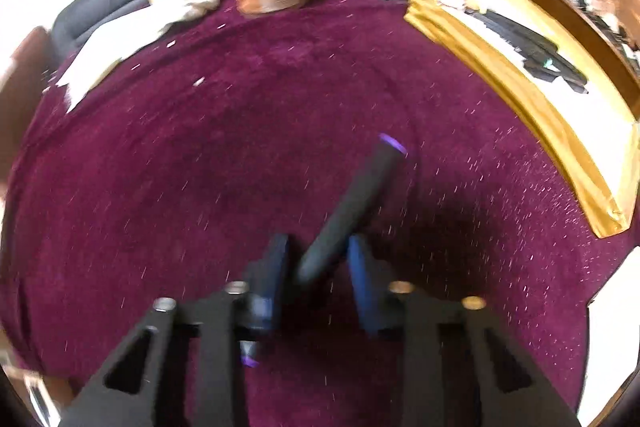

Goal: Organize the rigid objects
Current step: 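Grasp the black purple-capped marker with the right tool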

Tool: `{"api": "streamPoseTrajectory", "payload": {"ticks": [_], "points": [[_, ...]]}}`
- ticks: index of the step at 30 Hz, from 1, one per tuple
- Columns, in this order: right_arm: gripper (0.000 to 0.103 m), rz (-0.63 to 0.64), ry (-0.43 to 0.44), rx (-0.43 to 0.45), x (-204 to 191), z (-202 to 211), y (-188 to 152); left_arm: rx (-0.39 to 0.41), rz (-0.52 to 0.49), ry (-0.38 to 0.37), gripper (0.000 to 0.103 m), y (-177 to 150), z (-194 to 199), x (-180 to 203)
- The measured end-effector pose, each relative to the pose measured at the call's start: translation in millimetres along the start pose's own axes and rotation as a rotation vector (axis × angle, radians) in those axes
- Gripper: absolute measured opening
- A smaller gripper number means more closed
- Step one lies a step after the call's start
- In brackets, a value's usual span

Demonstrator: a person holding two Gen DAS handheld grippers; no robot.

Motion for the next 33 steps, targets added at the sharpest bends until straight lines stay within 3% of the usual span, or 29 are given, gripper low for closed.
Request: {"api": "streamPoseTrajectory", "payload": {"ticks": [2,7,12,14,19,23,27,33], "points": [[0.014,0.03,0.041,0.012,-1,7,-11,-0.017,0.005,-0.019,0.065,1,-3,5],[0.014,0.105,0.197,0.02,9,31,-63,-0.08,-0.013,-0.038,0.066,5,-19,28],[0.014,0.134,0.414,0.065,20,58,-121,-0.177,-0.023,-0.082,0.071,13,-53,64],[0.014,0.132,0.44,0.098,24,65,-136,-0.215,-0.007,-0.074,0.072,17,-72,76],[0.014,0.154,0.389,0.166,21,75,-151,-0.347,0.013,-0.094,0.071,22,-127,100],[0.014,0.182,0.36,0.179,19,75,-149,-0.392,0.043,-0.068,0.071,23,-154,98],[0.014,0.213,0.318,0.191,16,74,-147,-0.368,0.058,-0.023,0.071,28,-163,95],[0.014,0.219,0.312,0.196,18,76,-149,-0.381,0.065,-0.035,0.07,28,-156,97]]}}
Point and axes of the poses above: each gripper's, at about its wrist camera, not at the fingertips, and z roughly against the way its jaws point, x to its right, y to its top, the point moved 9 cm from there along -z, roughly the way its jaws point, and after that the axes turned 12 degrees about z, right-handed, at the moved point
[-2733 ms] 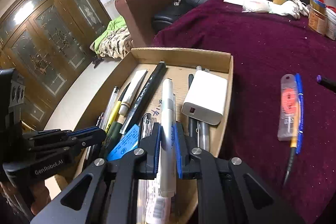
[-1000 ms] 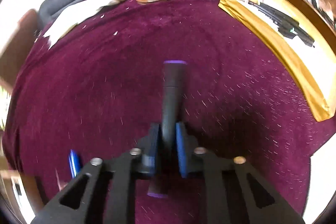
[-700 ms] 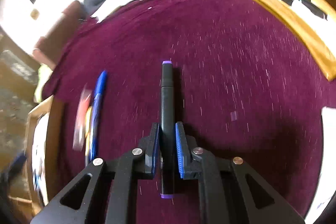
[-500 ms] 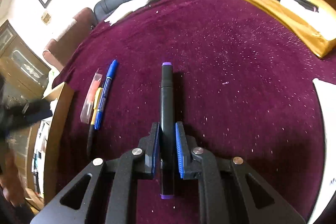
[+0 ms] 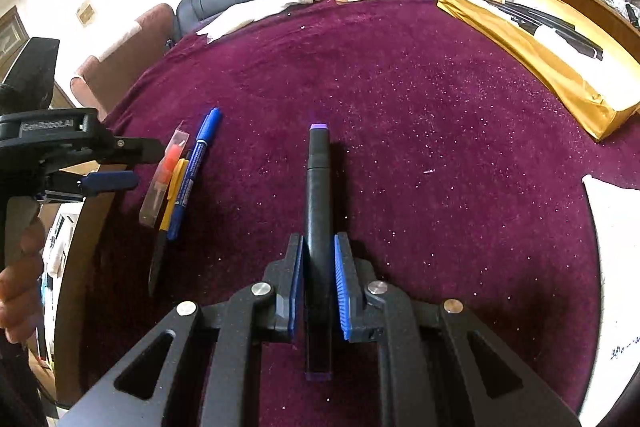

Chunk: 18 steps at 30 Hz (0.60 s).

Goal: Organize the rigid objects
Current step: 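Grasp the black purple-capped marker with the right tool, then grasp the clear pen case with the left tool while the right tool holds the marker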

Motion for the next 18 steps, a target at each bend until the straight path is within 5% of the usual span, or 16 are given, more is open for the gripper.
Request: {"api": "streamPoseTrajectory", "payload": {"ticks": [7,11,13,18], "points": [[0.014,0.004,-0.013,0.002,0,0,-1,0.017,-0.07,0.077,0.069,-1,-5,8],[0.014,0.002,-0.024,0.006,0,2,-1,-0.022,-0.016,0.041,0.057,4,-20,-1],[0.014,0.001,-0.025,0.007,0,2,-1,-0.055,-0.004,0.045,0.031,0,-22,-4],[0.014,0.001,-0.028,0.012,1,2,-1,-0.068,0.004,0.028,0.029,-9,-15,-12]]}}
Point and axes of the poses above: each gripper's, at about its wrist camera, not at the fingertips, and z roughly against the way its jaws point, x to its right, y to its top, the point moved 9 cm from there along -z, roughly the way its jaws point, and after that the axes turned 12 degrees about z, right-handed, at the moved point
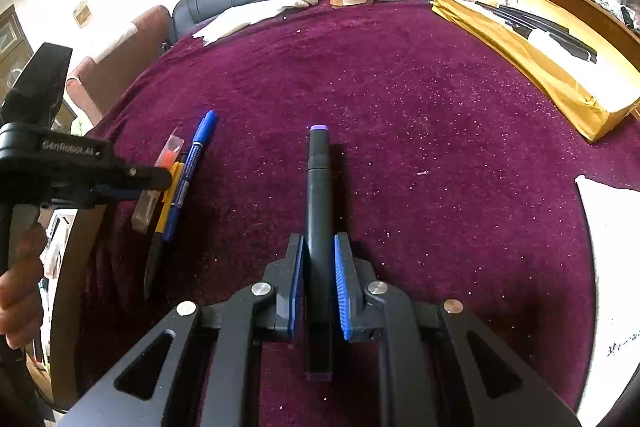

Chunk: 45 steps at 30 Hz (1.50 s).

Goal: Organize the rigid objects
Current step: 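Grasp the clear pen case with the left tool while the right tool holds the marker, then carry the pen case and black marker into the tray, open both tools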

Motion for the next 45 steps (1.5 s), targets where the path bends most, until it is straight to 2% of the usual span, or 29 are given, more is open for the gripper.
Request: {"api": "streamPoseTrajectory", "payload": {"ticks": [6,12,15,18,19,21,24,27,30,34,39,45], "points": [[0.014,0.012,0.0,0.0,-1,0,1,0.058,-0.007,-0.043,0.029,-23,30,-3],[0.014,0.061,0.011,0.027,-10,5,2,0.164,0.026,-0.138,0.029,-60,93,-24],[0.014,0.091,0.032,0.079,-17,15,5,0.251,0.046,-0.117,0.029,-76,131,-53],[0.014,0.09,0.051,0.085,-23,19,4,0.35,0.079,-0.031,0.029,-86,164,-99],[0.014,0.071,0.086,0.081,-29,22,3,0.377,0.088,-0.002,0.029,-87,171,-111],[0.014,0.03,0.279,0.089,-59,37,2,0.406,0.101,0.037,0.029,-87,176,-130],[0.015,0.06,0.458,0.115,-112,62,10,0.42,0.133,0.09,0.029,-85,176,-156],[0.015,0.137,0.573,0.09,-166,70,15,0.412,0.148,0.115,0.029,-88,173,-175],[0.015,0.2,0.592,0.033,-209,58,13,0.398,0.145,0.149,0.029,-96,168,-189],[0.015,0.248,0.6,-0.026,-247,39,8,0.378,0.15,0.148,0.029,-101,162,-196],[0.015,0.296,0.542,-0.046,-269,25,8,0.371,0.148,0.162,0.029,-98,160,-201],[0.015,0.335,0.479,-0.058,-274,15,6,0.363,0.146,0.18,0.031,-92,149,-206]]}}
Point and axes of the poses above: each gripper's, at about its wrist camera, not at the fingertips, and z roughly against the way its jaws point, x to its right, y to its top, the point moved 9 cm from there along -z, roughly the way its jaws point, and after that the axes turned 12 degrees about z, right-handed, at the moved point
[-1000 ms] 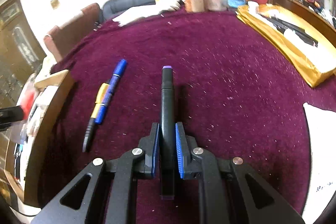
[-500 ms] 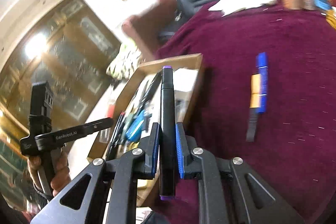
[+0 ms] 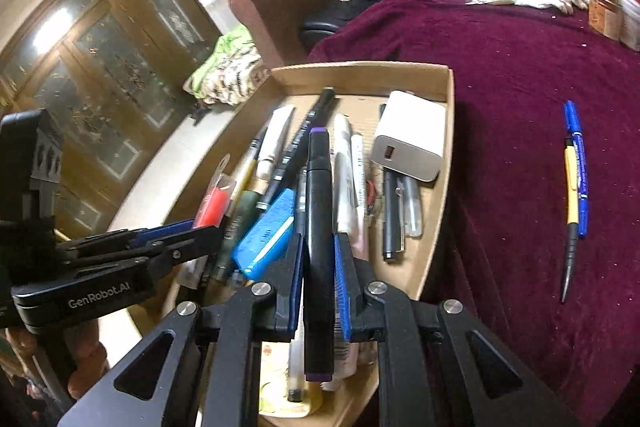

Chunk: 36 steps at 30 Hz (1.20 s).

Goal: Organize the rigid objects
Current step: 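Carry the pen case and black marker into the tray, open both tools, then grasp a blue marker with the right tool while the left tool grasps a yellow pen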

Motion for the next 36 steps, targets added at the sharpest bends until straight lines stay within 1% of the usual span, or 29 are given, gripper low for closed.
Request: {"api": "streamPoseTrajectory", "payload": {"ticks": [3,5,6,7,9,10,11,12,14,16,17,18,20,21,23,25,27,29,31,32,34,36], "points": [[0.015,0.006,-0.001,0.006,-2,1,-2,0.017,-0.02,0.014,0.032,-1,-1,2],[0.018,0.009,0.002,0.011,-2,3,-3,0.002,-0.028,0.012,0.036,-5,-4,4],[0.022,0.01,0.009,0.023,-3,8,-2,0.003,-0.027,0.004,0.043,-6,-4,5],[0.025,0.011,0.014,0.032,-5,12,-2,0.006,-0.033,-0.002,0.046,-8,-2,8],[0.037,0.015,0.029,0.071,-6,28,-1,0.026,-0.051,-0.022,0.054,-10,3,17],[0.038,0.019,0.037,0.107,-5,41,-1,0.035,-0.062,-0.031,0.058,-11,6,21],[0.039,0.018,0.038,0.13,-3,49,0,0.044,-0.077,-0.039,0.059,-12,10,27],[0.04,0.008,0.036,0.168,5,65,1,0.052,-0.091,-0.045,0.06,-13,13,32],[0.04,-0.019,0.028,0.2,21,82,0,0.074,-0.121,-0.061,0.061,-13,23,45],[0.04,-0.07,0.002,0.214,50,96,-3,0.101,-0.137,-0.08,0.065,-14,32,58],[0.04,-0.101,-0.024,0.216,67,102,-4,0.119,-0.147,-0.091,0.066,-14,37,65],[0.04,-0.142,-0.059,0.208,91,106,-7,0.13,-0.153,-0.096,0.067,-15,39,69],[0.04,-0.196,-0.094,0.19,121,107,-8,0.156,-0.167,-0.105,0.068,-18,44,79],[0.039,-0.232,-0.125,0.166,143,106,-8,0.16,-0.172,-0.113,0.068,-20,45,85],[0.039,-0.277,-0.179,0.129,171,101,-9,0.161,-0.174,-0.128,0.068,-23,45,92],[0.039,-0.287,-0.208,0.089,193,86,-4,0.172,-0.19,-0.13,0.068,-24,45,100],[0.037,-0.315,-0.233,0.034,214,66,2,0.194,-0.209,-0.117,0.068,-20,46,105],[0.035,-0.307,-0.23,-0.008,221,50,9,0.199,-0.206,-0.123,0.068,-18,47,106],[0.034,-0.307,-0.239,-0.058,229,33,14,0.188,-0.194,-0.135,0.068,-14,47,106],[0.031,-0.301,-0.243,-0.08,231,26,15,0.187,-0.193,-0.138,0.068,-15,47,107],[0.03,-0.302,-0.26,-0.102,237,14,20,0.189,-0.186,-0.142,0.068,-14,47,106],[0.03,-0.271,-0.309,-0.104,237,9,26,0.179,-0.187,-0.142,0.068,-15,45,108]]}}
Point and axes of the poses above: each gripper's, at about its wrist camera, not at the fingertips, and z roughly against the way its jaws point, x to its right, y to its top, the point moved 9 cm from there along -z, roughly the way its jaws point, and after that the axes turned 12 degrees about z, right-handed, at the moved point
